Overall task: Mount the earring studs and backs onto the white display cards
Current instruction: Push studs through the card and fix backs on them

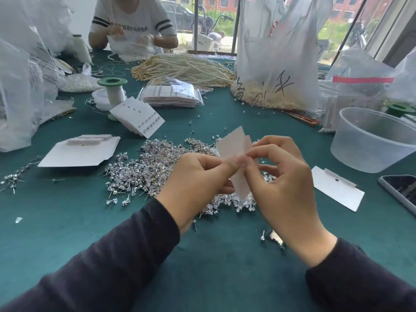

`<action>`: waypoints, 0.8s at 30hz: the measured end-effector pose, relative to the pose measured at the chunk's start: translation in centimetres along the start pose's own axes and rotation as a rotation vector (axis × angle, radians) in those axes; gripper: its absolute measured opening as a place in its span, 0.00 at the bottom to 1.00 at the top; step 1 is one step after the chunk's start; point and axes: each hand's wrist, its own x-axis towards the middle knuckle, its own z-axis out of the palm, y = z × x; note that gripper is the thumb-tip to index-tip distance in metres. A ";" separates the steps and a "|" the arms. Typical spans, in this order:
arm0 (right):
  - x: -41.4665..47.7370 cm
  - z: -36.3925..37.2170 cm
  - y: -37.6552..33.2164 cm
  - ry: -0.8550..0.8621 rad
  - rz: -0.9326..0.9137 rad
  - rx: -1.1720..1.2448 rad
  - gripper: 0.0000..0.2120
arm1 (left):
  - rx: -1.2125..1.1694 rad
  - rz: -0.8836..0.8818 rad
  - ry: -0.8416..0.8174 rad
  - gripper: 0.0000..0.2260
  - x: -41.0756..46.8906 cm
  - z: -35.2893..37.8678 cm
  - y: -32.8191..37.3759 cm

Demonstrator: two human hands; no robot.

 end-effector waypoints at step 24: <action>1.6 -1.9 2.1 -0.530 0.057 -0.550 0.03 | -0.070 -0.004 0.309 0.17 1.1 -2.0 0.8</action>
